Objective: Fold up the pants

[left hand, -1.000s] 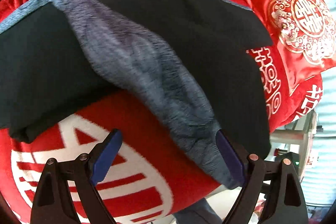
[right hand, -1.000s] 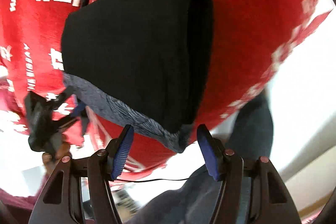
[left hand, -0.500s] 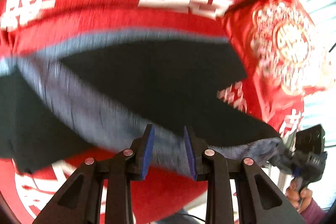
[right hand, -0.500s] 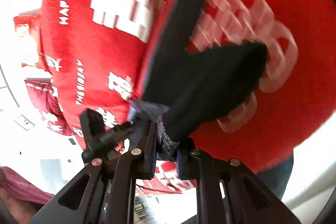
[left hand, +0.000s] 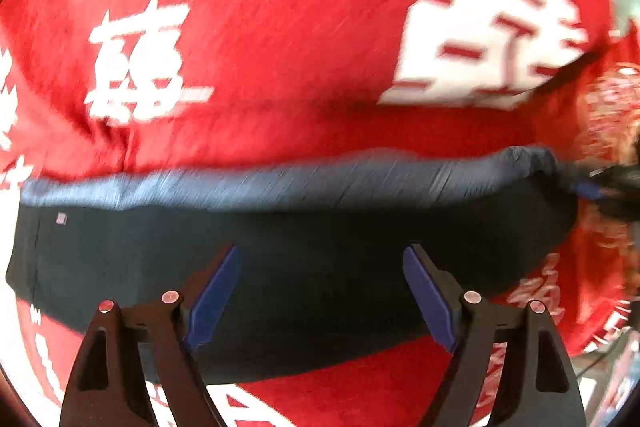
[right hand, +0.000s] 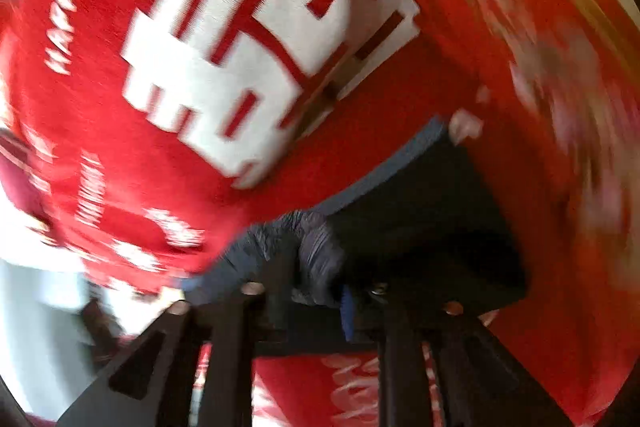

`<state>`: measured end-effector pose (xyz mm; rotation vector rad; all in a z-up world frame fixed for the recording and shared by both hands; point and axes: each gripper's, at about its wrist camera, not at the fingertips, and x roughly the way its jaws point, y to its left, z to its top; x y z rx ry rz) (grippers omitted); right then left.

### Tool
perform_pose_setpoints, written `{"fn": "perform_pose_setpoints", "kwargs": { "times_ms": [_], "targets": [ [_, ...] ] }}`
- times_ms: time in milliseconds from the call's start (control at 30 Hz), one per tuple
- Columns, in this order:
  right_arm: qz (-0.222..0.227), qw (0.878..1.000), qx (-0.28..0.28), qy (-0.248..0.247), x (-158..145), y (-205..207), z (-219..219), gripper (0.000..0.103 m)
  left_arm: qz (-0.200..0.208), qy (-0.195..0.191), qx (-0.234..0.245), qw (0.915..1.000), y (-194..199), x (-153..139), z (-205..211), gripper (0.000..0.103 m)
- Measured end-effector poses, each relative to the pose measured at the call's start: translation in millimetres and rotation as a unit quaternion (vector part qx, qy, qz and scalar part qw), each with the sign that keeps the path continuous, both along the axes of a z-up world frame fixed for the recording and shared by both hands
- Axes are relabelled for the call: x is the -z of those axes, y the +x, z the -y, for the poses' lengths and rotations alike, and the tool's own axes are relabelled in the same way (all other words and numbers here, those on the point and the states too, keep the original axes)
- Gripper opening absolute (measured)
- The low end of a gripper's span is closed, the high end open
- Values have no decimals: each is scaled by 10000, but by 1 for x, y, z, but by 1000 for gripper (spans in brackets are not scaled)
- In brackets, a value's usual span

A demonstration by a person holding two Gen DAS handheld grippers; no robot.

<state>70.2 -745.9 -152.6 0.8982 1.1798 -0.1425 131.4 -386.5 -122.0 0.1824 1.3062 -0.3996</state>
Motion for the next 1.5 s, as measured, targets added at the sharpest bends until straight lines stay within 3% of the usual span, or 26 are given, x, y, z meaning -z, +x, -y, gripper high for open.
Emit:
{"fn": "perform_pose_setpoints", "kwargs": {
  "times_ms": [67, 133, 233, 333, 367, 433, 467, 567, 633, 700, 733, 800, 867, 1000, 1100, 1233, 1367, 1500],
  "targets": [
    [122, 9994, -187, -253, -9, 1, -8, 68, -117, 215, -222, 9995, 3, 22, -8, 83],
    [152, 9995, -164, -225, -12, -15, -16, 68, -262, 378, -455, 9979, 7, 45, -12, 83],
    [-337, 9978, 216, -526, -2, -48, -18, 68, -408, 501, -659, 9957, 11, 67, -17, 83],
    [-784, 9918, 856, -529, 20, -78, -5, 68, -394, 563, -611, 9958, 11, 76, -16, 83],
    [-911, 9890, 1095, -407, 30, -84, 2, 65, -342, 593, -549, 9961, 11, 77, -15, 83],
    [-948, 9853, 1397, -270, 42, -86, 11, 45, -311, 616, -491, 9964, 10, 78, -14, 84],
    [-964, 9854, 1356, -357, 43, -84, 12, 35, -302, 629, -480, 9964, 10, 79, -14, 85],
    [-930, 9881, 1067, -605, 40, -86, 8, 27, -256, 639, -440, 9967, 10, 83, -17, 91],
    [-1141, 9866, 1014, -574, 45, -91, 8, 29, -361, 691, -477, 9958, 13, 82, -19, 93],
    [-1364, 9822, 1001, -822, 31, -89, 6, 41, -428, 795, -515, 9946, 18, 75, -17, 93],
    [-1230, 9833, 999, -898, 20, -90, 3, 41, -342, 762, -499, 9953, 21, 69, -15, 93],
    [-507, 9898, 773, -1086, -11, -81, -9, 41, 10, 643, -393, 9972, 29, 52, -8, 93],
    [-245, 9908, 311, -1293, -22, -59, -20, 43, 167, 590, -320, 9976, 42, 48, 3, 93],
    [-222, 9905, -154, -1352, 1, 0, -22, 43, 184, 622, -489, 9967, 70, 67, 21, 93],
    [-553, 9840, -416, -1640, 40, 35, -9, 42, 167, 884, -589, 9942, 76, 95, 26, 93],
    [-538, 9785, -358, -1959, 41, 32, 5, 30, 200, 672, -668, 9953, 83, 96, 13, 94],
    [-826, 9820, 165, -1688, 33, 14, 13, 36, 97, 903, -610, 9940, 83, 81, -7, 94],
    [-371, 9976, 262, -517, 13, -5, -10, 39, 165, 975, -520, 9937, 72, 58, -48, 94]
  ]
}}
